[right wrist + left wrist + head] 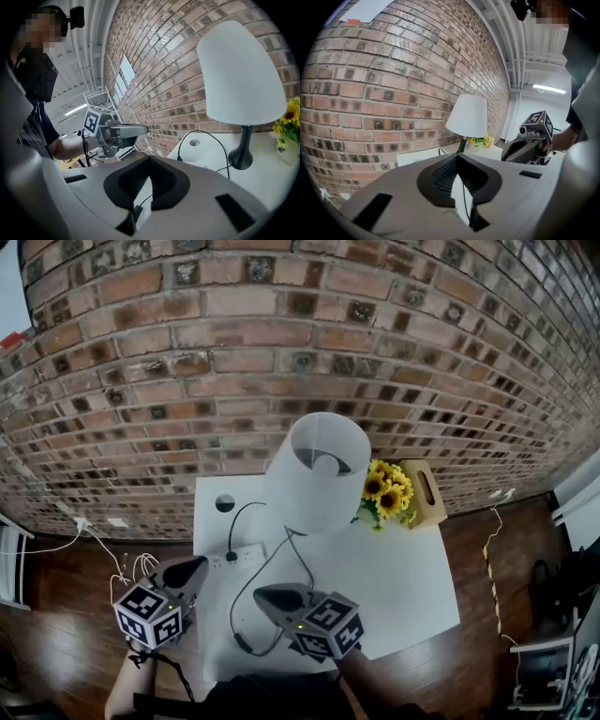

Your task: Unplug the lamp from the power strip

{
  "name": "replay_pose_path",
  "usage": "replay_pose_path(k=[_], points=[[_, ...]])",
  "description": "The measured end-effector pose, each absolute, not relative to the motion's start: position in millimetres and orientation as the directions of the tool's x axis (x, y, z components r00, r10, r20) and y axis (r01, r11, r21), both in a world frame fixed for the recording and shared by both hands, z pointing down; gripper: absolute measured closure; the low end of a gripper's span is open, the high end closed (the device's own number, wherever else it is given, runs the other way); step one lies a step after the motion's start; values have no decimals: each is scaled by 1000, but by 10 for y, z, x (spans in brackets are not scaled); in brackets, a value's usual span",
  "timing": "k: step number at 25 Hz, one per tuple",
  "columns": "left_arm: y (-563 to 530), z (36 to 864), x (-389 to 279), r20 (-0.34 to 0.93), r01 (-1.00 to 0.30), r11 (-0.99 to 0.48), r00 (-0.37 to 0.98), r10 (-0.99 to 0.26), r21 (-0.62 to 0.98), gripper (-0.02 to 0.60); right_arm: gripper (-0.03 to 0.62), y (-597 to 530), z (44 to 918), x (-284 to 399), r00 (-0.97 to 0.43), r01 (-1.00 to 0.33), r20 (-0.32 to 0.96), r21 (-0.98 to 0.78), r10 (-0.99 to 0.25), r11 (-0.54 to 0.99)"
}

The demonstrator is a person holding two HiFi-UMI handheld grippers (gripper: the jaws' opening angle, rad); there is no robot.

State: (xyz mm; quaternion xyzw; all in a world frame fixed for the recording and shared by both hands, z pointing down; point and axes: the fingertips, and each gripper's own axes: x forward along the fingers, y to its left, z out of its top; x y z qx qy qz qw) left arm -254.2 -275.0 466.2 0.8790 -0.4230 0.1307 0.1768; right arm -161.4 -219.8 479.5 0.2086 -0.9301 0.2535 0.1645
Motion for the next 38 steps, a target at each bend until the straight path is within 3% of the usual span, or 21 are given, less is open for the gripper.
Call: replay_pose_path(k=[10,18,21,24,38], points=[[-2902,4991,-2490,439,-736,-651,654,-616,184,571,605,-2231,4970,-1685,-821,-521,469,-381,-326,764],[-2960,5501,-2420,592,-701,-709,607,-531,82,569,605,-2427,5402,-1821,-786,-495,566,-337,-248,801],[-2980,5698,-2344,641,-673,-737,589,-491,54,473,605,-2518,5556,-1842,-769,-486,601,-327,-218,811],[-3027,5838,-2270,677,-660,-751,564,-473,25,445,605,-2613,5724,-1802,-733,-499,646,-301,-211,813],[-3213,6262,-2120,733,-637,-771,525,-433,1,445,606,-2956,6280,-1896,-666,-545,725,-309,-178,780]])
